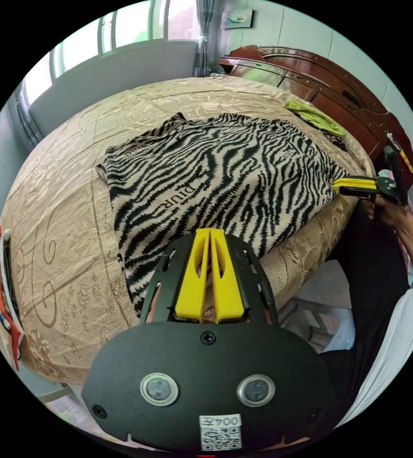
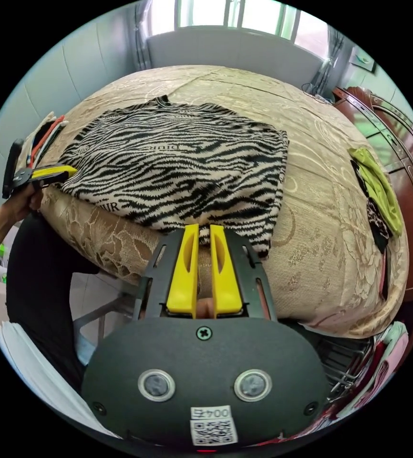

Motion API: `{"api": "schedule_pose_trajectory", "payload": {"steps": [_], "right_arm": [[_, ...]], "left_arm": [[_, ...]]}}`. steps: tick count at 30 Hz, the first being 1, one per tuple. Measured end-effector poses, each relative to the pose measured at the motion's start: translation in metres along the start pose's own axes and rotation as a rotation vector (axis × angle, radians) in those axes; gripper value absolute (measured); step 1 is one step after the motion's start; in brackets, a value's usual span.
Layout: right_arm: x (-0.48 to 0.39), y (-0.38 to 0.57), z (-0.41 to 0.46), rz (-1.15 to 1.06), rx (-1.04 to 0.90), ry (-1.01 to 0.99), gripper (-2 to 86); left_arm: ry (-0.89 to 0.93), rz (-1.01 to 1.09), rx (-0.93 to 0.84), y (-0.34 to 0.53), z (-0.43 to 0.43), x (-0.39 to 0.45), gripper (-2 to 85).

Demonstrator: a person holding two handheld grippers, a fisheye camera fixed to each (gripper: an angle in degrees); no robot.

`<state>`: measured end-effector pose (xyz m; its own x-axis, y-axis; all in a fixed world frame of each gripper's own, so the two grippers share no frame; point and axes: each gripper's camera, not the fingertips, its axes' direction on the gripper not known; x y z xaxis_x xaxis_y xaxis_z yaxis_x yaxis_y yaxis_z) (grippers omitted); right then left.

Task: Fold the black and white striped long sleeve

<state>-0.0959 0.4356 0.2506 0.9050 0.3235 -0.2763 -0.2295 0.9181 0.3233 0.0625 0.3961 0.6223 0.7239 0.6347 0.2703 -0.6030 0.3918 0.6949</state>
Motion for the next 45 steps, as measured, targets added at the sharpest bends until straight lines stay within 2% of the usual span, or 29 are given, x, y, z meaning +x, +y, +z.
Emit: {"api": "schedule_pose_trajectory", "payload": {"steps": [2, 6, 8, 9, 12, 17, 21, 24, 26, 29, 32, 34, 36, 40, 42, 45], "right_arm": [[0.014, 0.014, -0.022, -0.025, 0.071, -0.058, 2.0], [0.072, 0.057, -0.056, 0.124, 0.200, -0.155, 1.1], [0.117, 0.076, -0.055, 0.216, 0.246, -0.367, 4.9], [0.123, 0.077, -0.054, 0.219, 0.245, -0.389, 5.7], [0.130, 0.067, -0.048, 0.126, 0.211, -0.352, 9.2], [0.118, 0.044, -0.010, -0.144, -0.009, -0.222, 10.4], [0.121, 0.036, 0.001, -0.198, -0.008, -0.254, 9.8], [0.111, 0.030, 0.014, -0.274, -0.029, -0.216, 6.6], [0.106, 0.030, 0.027, -0.303, -0.027, -0.124, 2.3], [0.124, 0.038, 0.050, -0.255, -0.060, -0.080, 1.7], [0.151, 0.046, 0.060, -0.153, -0.053, -0.207, 4.2], [0.162, 0.049, 0.062, -0.112, -0.068, -0.217, 6.1], [0.171, 0.054, 0.057, -0.058, -0.032, -0.203, 6.3], [0.180, 0.046, 0.051, 0.084, 0.149, -0.381, 5.9], [0.171, 0.035, 0.064, 0.089, 0.166, -0.399, 5.8], [0.158, 0.021, 0.114, 0.082, 0.045, -0.389, 6.0]], "left_arm": [[0.056, -0.063, 0.002, 0.001, 0.002, -0.012, 0.2], [0.074, -0.085, -0.021, -0.004, 0.007, -0.022, 0.1], [0.059, -0.071, -0.028, -0.006, 0.008, -0.022, 0.1], [0.056, -0.072, -0.029, -0.006, 0.009, -0.023, 0.1], [0.064, -0.093, -0.032, -0.008, 0.012, -0.028, 0.1], [0.053, -0.100, -0.042, -0.011, 0.015, -0.031, 0.1], [0.055, -0.111, -0.037, -0.012, 0.018, -0.034, 0.1], [0.055, -0.111, -0.040, -0.014, 0.020, -0.035, 0.1], [0.056, -0.108, -0.044, -0.015, 0.022, -0.036, 0.2], [0.071, -0.104, -0.051, -0.017, 0.024, -0.039, 0.2], [0.093, -0.102, -0.048, -0.017, 0.026, -0.042, 0.2], [0.103, -0.108, -0.040, -0.016, 0.027, -0.043, 0.2], [0.115, -0.124, -0.040, -0.017, 0.027, -0.043, 0.2], [0.107, -0.106, -0.063, -0.030, 0.015, -0.031, 0.1], [0.008, -0.095, 0.057, -0.032, -0.003, -0.018, 0.1], [-0.103, -0.185, 0.010, -0.025, 0.010, -0.032, 0.1]]}}
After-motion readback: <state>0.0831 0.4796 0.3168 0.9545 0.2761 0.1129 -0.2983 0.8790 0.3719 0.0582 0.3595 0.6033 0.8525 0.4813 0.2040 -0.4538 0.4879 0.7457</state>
